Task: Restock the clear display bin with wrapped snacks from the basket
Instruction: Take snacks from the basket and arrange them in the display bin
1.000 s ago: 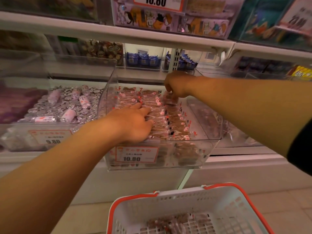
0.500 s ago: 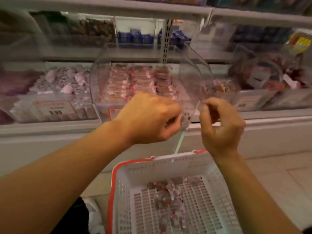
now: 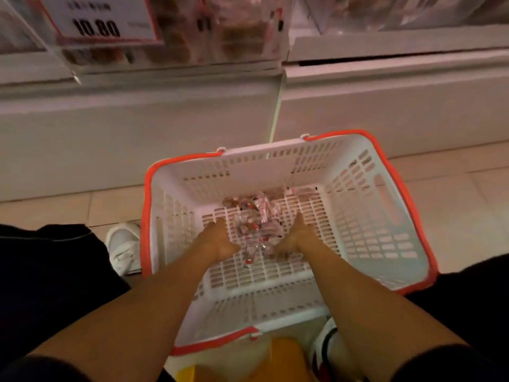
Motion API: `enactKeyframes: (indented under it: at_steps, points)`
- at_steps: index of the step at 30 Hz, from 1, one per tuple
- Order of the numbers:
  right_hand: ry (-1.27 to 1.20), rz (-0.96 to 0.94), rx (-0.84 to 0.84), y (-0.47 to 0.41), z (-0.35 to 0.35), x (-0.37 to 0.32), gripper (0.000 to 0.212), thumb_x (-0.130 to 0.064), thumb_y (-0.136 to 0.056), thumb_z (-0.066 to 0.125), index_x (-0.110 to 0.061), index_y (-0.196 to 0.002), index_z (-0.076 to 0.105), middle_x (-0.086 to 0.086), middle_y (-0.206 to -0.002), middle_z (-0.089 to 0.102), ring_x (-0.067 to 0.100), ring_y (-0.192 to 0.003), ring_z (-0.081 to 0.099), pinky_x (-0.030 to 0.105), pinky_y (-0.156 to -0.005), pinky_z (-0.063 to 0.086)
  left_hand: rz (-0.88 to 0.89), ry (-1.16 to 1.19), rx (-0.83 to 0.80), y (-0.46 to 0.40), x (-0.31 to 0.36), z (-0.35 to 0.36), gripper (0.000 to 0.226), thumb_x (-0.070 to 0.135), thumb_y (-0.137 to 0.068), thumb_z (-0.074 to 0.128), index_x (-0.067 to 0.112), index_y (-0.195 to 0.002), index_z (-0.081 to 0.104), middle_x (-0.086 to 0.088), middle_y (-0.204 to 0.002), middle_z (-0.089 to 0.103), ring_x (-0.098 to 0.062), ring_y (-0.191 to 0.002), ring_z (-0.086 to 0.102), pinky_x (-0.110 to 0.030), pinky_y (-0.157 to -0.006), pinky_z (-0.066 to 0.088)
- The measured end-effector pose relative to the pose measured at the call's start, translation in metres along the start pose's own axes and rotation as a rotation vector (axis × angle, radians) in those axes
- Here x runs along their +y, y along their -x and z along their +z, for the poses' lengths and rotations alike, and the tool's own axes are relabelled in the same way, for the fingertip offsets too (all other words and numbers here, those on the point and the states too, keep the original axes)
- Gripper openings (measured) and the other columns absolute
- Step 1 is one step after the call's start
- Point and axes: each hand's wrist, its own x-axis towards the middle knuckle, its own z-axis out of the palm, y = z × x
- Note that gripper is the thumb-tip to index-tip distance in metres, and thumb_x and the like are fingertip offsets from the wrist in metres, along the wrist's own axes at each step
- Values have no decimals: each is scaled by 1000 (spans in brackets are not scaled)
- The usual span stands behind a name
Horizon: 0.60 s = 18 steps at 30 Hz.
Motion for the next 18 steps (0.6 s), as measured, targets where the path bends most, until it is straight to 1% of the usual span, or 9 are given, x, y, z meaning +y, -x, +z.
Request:
enactKeyframes:
  at_steps: [2, 3, 6, 8, 10, 12, 14, 16, 18]
  points:
    - [55, -2, 25, -8, 14, -3, 142, -41, -65, 90, -31, -153, -21, 14, -162, -22, 39, -148, 20, 41, -90, 52, -5, 89, 24, -16, -1, 8, 102, 42, -83, 75, 17, -157, 10, -14, -162, 16, -32, -144, 31, -36, -108, 37]
    - [138, -4, 62, -10, 23, -5, 141, -44, -64, 90, -31, -153, -19, 15, -161, -20, 39, -145, 28, 39, -88, 52, 2, 102, 39, -22, 0, 12, 104, 41, -79, 78, 20, -157, 12, -14, -161, 18, -33, -142, 33, -36, -105, 39]
    - [380, -27, 164, -14, 48, -6, 132, -54, -63, 85, -21, -152, -6, 24, -153, -6, 42, -141, 28, 43, -99, 47, 31, 45, 65, -37, 11, 28, 103, 45, -71, 85, 25, -150, 23, -13, -150, 27, -35, -126, 48, -35, -90, 44]
    - [413, -57, 256, -13, 53, -6, 116, -50, -68, 83, -17, -148, 6, 23, -148, 7, 42, -135, 33, 42, -95, 48, 42, 10, 71, -39, 21, 42, 99, 43, -70, 85, 23, -146, 25, -12, -141, 29, -36, -117, 53, -37, -86, 47]
    - [337, -126, 309, -15, 53, -5, 102, -38, -72, 82, -16, -146, 14, 21, -144, 17, 39, -124, 47, 39, -85, 51, 30, -51, 137, -40, 27, 54, 98, 39, -68, 86, 19, -142, 25, -13, -136, 30, -39, -112, 53, -43, -83, 49]
    - [165, -220, 316, -16, 52, -10, 91, -22, -76, 82, -16, -144, 21, 19, -144, 21, 38, -106, 61, 39, -74, 52, 31, -71, 219, -43, 28, 60, 94, 35, -66, 87, 17, -137, 28, -14, -133, 32, -38, -107, 56, -44, -79, 50]
    - [42, -293, 324, -16, 52, -16, 75, -13, -77, 79, -18, -137, 33, 15, -137, 28, 37, -94, 63, 41, -74, 53, 49, -27, 265, -44, 29, 63, 83, 28, -68, 86, 13, -130, 34, -13, -128, 35, -37, -98, 60, -42, -69, 48]
    - [5, -330, 298, -18, 54, -20, 59, -11, -80, 75, -20, -130, 43, 10, -130, 34, 33, -88, 61, 39, -79, 53, 39, 1, 301, -46, 30, 63, 68, 18, -73, 81, 11, -126, 39, -14, -125, 37, -37, -87, 59, -39, -63, 39]
    - [-100, -359, 268, -20, 52, -19, 39, -8, -86, 66, -18, -120, 50, 8, -120, 42, 28, -84, 58, 31, -73, 50, 5, 79, 332, -47, 30, 61, 52, 12, -77, 75, 12, -120, 46, -12, -120, 40, -30, -78, 51, -36, -63, 36]
